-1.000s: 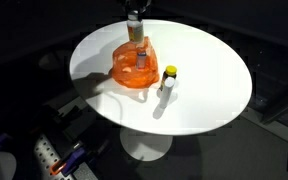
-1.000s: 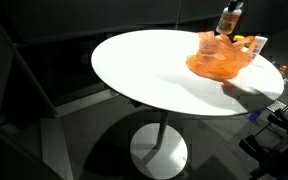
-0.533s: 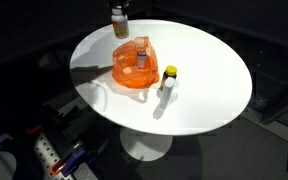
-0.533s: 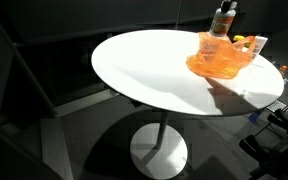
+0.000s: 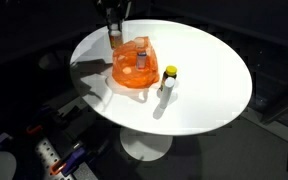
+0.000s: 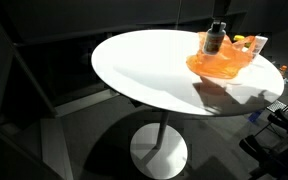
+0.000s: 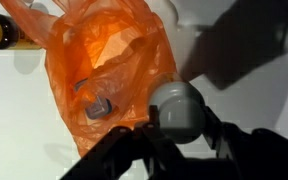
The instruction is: Remove the white and orange bottle from the plastic bag and put it on the left side of the table
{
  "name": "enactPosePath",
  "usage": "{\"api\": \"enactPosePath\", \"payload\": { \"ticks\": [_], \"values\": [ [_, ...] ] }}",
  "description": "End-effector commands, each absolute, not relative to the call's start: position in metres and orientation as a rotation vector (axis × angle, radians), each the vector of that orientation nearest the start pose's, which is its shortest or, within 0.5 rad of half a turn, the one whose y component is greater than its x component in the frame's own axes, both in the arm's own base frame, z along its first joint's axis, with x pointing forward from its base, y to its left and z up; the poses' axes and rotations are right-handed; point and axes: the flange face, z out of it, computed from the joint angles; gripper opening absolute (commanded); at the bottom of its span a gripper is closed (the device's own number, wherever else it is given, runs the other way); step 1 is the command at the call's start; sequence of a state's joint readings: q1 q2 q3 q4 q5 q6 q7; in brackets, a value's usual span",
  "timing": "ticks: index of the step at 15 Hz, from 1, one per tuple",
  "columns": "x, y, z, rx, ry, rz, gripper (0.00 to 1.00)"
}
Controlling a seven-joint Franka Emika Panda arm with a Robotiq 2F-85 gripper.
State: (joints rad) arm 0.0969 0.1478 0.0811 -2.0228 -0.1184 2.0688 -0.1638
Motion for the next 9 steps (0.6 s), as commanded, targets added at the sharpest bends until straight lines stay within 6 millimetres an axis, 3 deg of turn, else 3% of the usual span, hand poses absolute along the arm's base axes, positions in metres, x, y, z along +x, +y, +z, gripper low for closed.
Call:
{"api": "enactPosePath", "payload": {
  "ticks": [1,3,4,9],
  "values": [
    [0.574,0.096,0.367,-3.176,-0.631,0.162,0.19],
    [0.566,0.095,0.361,-3.158,-0.646,0.18,0.19],
    [0.567,0.095,0.359,-3.158,-0.646,0.185,0.44],
    [0.566,0.095,0.357,-3.157,-0.647,0.193,0.44]
  ]
}}
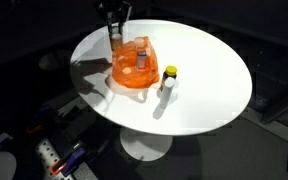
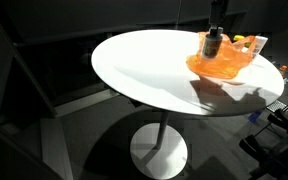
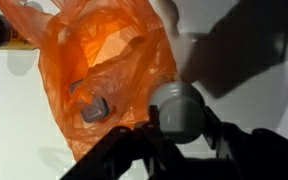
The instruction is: Remove the white and orange bottle from the plastic bag and put it on the left side of the table
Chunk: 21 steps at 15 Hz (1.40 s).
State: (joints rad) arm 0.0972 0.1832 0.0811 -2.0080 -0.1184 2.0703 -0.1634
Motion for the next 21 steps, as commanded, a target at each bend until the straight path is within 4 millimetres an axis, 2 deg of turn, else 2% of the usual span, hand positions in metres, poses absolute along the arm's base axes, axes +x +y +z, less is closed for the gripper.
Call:
{"api": "enactPosePath", "payload": {
  "ticks": [1,6,12,17,21],
  "values": [
    [0.566,0.095,0.357,-3.157,-0.647,0.193,0.19],
    [0.56,0.126,0.365,-3.149,-0.764,0.112,0.19],
    [0.571,0.163,0.344,-3.09,-0.857,-0.008,0.19],
    [0.584,0.171,0.318,-3.039,-0.867,-0.079,0.19],
    [0.586,0.174,0.303,-3.034,-0.833,-0.03,0.19]
  ]
}}
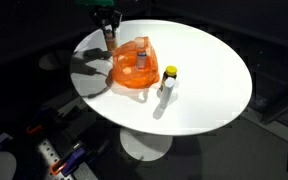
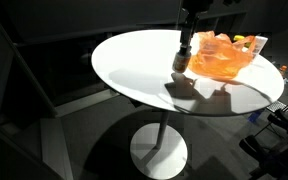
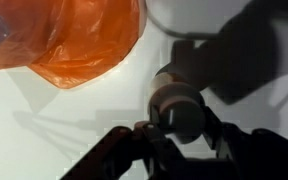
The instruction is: Remove the white and orange bottle from the plastic bag and put it on the left side of the table
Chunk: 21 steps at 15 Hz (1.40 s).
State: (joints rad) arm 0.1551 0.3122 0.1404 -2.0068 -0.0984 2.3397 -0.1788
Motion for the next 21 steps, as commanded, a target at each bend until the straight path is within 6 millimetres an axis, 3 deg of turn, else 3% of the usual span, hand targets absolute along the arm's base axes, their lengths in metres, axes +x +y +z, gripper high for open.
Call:
{"api": "enactPosePath", "payload": {
  "ticks": [1,4,6,8,11,12,16,21],
  "values": [
    [0.587,0.174,0.3,-3.038,-0.832,-0.02,0.19],
    [0.587,0.175,0.293,-3.044,-0.842,0.004,0.21],
    [0.586,0.177,0.294,-3.045,-0.85,0.007,0.7],
    [0.583,0.177,0.305,-3.052,-0.832,0.017,0.74],
    [0.578,0.17,0.326,-3.085,-0.766,0.048,0.96],
    [0.576,0.167,0.333,-3.091,-0.73,0.077,1.0],
    [0.56,0.148,0.363,-3.173,-0.527,0.182,1.0],
    [0.536,0.11,0.398,-3.194,-0.263,0.28,1.0]
  ]
}}
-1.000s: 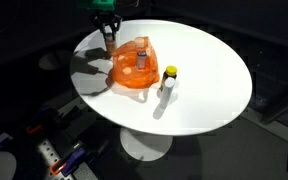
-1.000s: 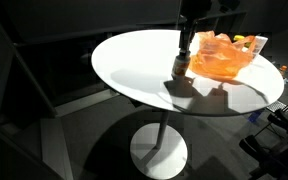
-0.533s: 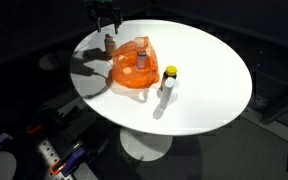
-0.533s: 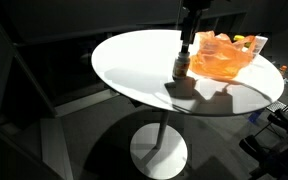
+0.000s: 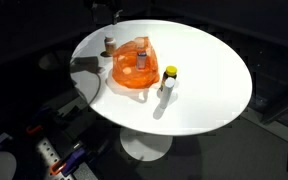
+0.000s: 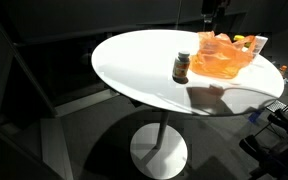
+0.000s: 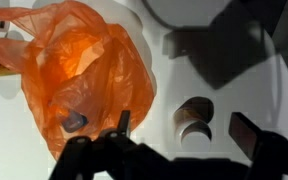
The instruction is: Remove the white and orange bottle from the plastic bag and put it on the left side of the table
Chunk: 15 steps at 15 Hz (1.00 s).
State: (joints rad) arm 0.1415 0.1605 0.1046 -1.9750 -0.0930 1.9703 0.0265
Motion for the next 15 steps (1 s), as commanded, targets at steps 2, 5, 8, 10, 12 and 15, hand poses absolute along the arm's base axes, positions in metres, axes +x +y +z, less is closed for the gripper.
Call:
{"api": "enactPosePath", "payload": {
  "ticks": [2,5,8,10,12,15],
  "values": [
    [0.526,0.09,0.412,-3.19,-0.159,0.266,1.0],
    [0.509,0.063,0.431,-3.145,-0.072,0.192,1.0],
    [0.491,0.039,0.451,-3.12,0.024,0.13,1.0],
    [0.483,0.028,0.461,-3.117,0.059,0.108,1.0],
    [0.477,0.019,0.468,-3.119,0.081,0.094,1.0],
    [0.482,0.018,0.466,-3.132,0.066,0.11,1.0]
  ]
}}
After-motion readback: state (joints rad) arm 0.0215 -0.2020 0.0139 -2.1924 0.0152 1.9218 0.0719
